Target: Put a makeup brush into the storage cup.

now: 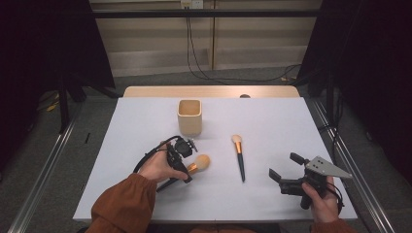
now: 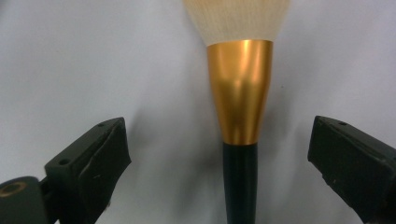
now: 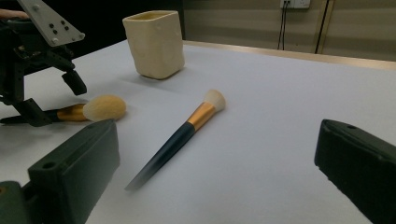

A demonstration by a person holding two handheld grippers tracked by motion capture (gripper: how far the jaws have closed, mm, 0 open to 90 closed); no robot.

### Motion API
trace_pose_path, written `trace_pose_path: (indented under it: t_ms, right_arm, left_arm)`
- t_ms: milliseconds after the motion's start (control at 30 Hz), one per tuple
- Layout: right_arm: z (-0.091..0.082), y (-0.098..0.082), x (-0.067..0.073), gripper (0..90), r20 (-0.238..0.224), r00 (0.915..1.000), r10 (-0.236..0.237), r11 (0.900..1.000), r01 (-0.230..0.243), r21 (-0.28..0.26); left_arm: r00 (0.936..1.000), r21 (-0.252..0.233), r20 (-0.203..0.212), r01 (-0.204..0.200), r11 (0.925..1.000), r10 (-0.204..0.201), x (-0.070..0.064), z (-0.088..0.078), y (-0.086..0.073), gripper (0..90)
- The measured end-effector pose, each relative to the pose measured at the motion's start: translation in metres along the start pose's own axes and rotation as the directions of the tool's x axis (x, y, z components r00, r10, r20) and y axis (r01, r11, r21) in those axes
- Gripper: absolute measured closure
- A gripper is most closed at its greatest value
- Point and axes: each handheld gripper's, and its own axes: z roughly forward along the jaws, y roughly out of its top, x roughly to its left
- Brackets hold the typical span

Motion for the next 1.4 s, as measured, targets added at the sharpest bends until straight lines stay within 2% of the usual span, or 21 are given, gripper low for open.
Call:
trace_pose_path:
  t_ms: [67, 167, 200, 367, 500, 633, 700, 833, 967, 1133, 1400]
  right_arm:
    - [0.000, 0.000, 0.000, 0.0, -0.001, 1.0000, -0.004, 1.000, 0.004, -0.001]
    - [0.000, 0.000, 0.000, 0.0, -0.001, 1.0000, -0.004, 1.000, 0.004, -0.001]
    - [0.000, 0.000, 0.000, 0.0, -0.001, 1.0000, -0.005, 1.000, 0.005, 0.000]
    - [0.000, 0.000, 0.000, 0.0, 0.000, 1.0000, -0.008, 1.000, 0.008, -0.001]
    - [0.001, 0.000, 0.001, 0.0, -0.002, 0.9999, -0.013, 1.000, 0.013, 0.004]
    - [0.001, 0.000, 0.002, 0.0, -0.003, 0.9999, -0.013, 1.000, 0.013, 0.004]
    - [0.001, 0.000, 0.001, 0.0, -0.004, 0.9999, -0.012, 1.000, 0.012, 0.004]
    - [0.001, 0.000, 0.001, 0.0, -0.004, 0.9999, -0.013, 1.000, 0.013, 0.003]
    - [0.001, 0.000, 0.002, 0.0, -0.005, 0.9999, -0.014, 1.000, 0.014, 0.003]
    - [0.001, 0.000, 0.001, 0.0, -0.005, 0.9998, -0.018, 1.000, 0.018, 0.005]
    - [0.001, 0.000, 0.002, 0.0, -0.005, 0.9998, -0.021, 1.000, 0.021, 0.007]
  left_arm:
    - [0.9999, 0.013, -0.009, -0.009, 0.9999, 0.009, 0.000, 0.002, 0.000, 6.7]
    - [0.9995, 0.025, -0.008, -0.029, 0.9992, 0.030, -0.001, 0.003, 0.001, 18.5]
    - [0.9997, 0.025, -0.013, -0.021, 0.9995, 0.022, -0.001, 0.005, 0.002, 20.8]
    - [0.9999, 0.015, -0.006, -0.016, 0.9998, 0.016, -0.001, 0.005, 0.003, 23.3]
    - [0.9999, 0.038, 0.000, -0.017, 0.9991, 0.017, 0.000, 0.005, 0.006, 27.4]
    - [0.9993, 0.069, 0.004, -0.038, 0.9969, 0.037, -0.005, 0.003, 0.011, 40.2]
    - [0.9989, 0.085, 0.009, -0.047, 0.9952, 0.046, -0.005, 0.002, 0.013, 43.6]
    - [0.9990, 0.100, 0.012, -0.044, 0.9940, 0.043, -0.005, 0.002, 0.014, 49.7]
    - [0.9997, 0.117, 0.011, -0.022, 0.9929, 0.021, -0.004, 0.001, 0.016, 59.5]
    - [0.9995, 0.118, 0.017, -0.029, 0.9926, 0.027, -0.005, 0.001, 0.014, 70.3]
    - [0.9997, 0.127, 0.020, -0.017, 0.9918, 0.014, -0.004, 0.000, 0.015, 70.9]
